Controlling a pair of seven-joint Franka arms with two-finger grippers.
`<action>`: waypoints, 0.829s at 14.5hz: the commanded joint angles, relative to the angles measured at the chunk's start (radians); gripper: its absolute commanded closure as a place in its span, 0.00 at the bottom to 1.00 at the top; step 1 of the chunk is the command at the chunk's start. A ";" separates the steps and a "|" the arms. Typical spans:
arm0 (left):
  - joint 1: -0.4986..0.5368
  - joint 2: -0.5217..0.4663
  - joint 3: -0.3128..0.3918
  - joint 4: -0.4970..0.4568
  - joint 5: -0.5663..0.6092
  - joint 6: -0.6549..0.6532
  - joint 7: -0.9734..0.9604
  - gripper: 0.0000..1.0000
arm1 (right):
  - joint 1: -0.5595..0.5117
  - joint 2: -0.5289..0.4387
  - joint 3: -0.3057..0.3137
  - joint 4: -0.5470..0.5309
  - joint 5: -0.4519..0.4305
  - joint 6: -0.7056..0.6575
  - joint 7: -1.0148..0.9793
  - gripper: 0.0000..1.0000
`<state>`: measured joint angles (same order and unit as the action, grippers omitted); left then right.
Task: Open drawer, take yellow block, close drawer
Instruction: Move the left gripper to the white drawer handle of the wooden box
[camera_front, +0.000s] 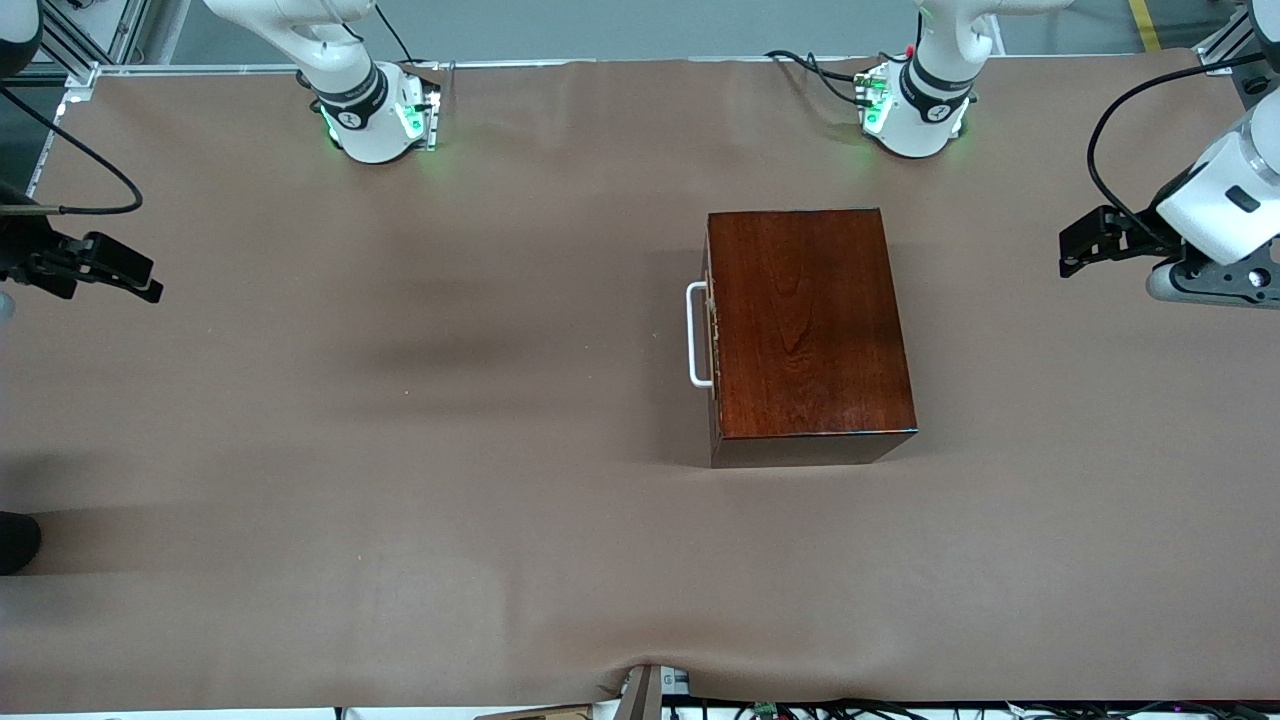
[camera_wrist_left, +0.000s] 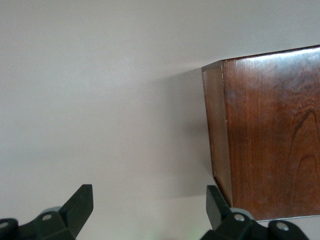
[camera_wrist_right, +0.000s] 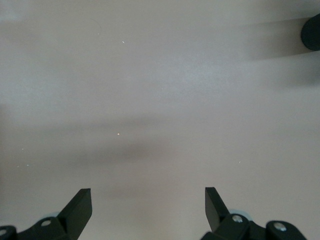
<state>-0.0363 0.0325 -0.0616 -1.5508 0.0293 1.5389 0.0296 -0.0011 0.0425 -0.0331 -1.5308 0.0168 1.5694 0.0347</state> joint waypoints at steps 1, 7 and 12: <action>0.003 0.012 -0.009 0.026 0.014 -0.011 0.009 0.00 | 0.003 -0.010 -0.001 0.003 0.002 -0.009 0.013 0.00; -0.089 0.151 -0.021 0.072 0.014 -0.008 -0.090 0.00 | 0.006 -0.009 0.001 0.003 0.000 -0.009 0.014 0.00; -0.314 0.295 -0.021 0.162 0.011 0.023 -0.451 0.00 | 0.003 -0.009 -0.001 0.003 0.000 -0.009 0.014 0.00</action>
<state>-0.2693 0.2563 -0.0885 -1.4658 0.0292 1.5630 -0.3178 -0.0010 0.0425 -0.0325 -1.5304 0.0168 1.5685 0.0347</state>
